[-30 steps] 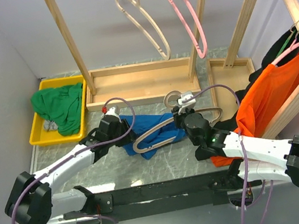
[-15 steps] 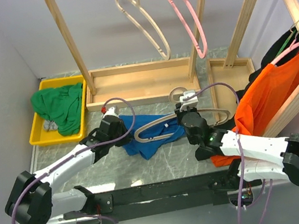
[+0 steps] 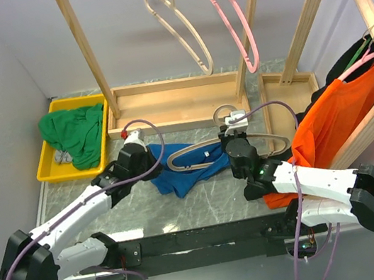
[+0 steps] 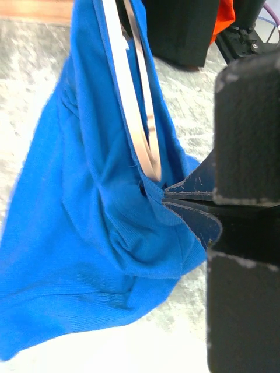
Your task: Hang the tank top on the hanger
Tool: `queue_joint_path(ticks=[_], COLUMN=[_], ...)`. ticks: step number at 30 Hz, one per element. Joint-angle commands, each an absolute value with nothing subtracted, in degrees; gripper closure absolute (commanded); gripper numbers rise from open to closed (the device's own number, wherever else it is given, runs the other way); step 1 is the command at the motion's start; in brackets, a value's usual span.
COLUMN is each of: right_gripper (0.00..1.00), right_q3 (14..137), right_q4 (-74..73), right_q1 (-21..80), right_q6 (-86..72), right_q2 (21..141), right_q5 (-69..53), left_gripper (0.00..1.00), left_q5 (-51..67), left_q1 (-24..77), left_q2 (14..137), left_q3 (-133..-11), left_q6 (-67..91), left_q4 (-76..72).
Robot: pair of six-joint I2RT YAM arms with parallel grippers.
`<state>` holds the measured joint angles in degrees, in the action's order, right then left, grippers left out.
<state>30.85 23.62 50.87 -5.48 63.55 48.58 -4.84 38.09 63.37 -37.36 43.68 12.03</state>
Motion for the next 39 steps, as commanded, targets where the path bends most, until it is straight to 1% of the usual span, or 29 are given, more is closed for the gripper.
queue_joint_path(ticks=[1,6,12,13,17,19,27,34,36,37,38,39], right_gripper=[1.0,1.0,1.0,1.0,1.0,1.0,1.0,1.0,1.0,1.0,1.0,1.0], right_q3=[32.2,33.7,40.3,42.8,49.9,54.5,63.8,70.0,71.5,72.1,72.4,73.2], right_q4=[27.1,28.5,29.1,28.8,25.6,24.0,23.8,23.2,22.6,22.3,22.5,22.7], right_q1=[52.1,55.2,56.9,57.5,58.4,58.9,61.1,62.2,62.3,62.5,62.7,62.8], right_q6=[-7.3,-6.2,-5.2,-4.8,-3.8,-3.3,-0.5,2.2,2.0,2.1,2.2,2.3], right_q2=[62.1,63.3,66.0,66.4,68.5,69.9,75.5,80.4,80.9,81.2,81.3,81.3], right_q5=[49.4,49.8,46.8,46.7,47.4,49.7,50.9,53.2,53.0,53.0,52.8,52.6], left_gripper=[0.99,0.99,0.99,0.99,0.99,0.98,0.97,0.98,0.94,0.91,0.83,0.79], left_q5=[-7.1,-7.3,-8.3,-8.3,-7.6,-7.7,-9.3,-9.1,-8.8,-8.4,-7.7,-7.6], left_q1=[38.3,38.2,38.0,38.0,37.9,37.9,37.7,37.6,37.6,37.6,37.6,37.5], left_q2=[61.6,61.4,62.0,62.4,62.4,61.5,60.2,59.1,59.0,58.9,58.8,58.9], left_q3=[-44.3,-51.8,-61.3,-64.6,-70.4,-73.0,-82.3,-83.2,-82.5,-82.4,-82.3,-82.4], left_q6=[40.5,38.2,33.8,33.2,31.5,31.2,30.2,30.2,30.1,29.9,29.7,29.6], left_q4=[15.0,18.7,24.2,25.5,28.6,29.1,32.1,31.6,31.6,31.4,31.3,31.3])
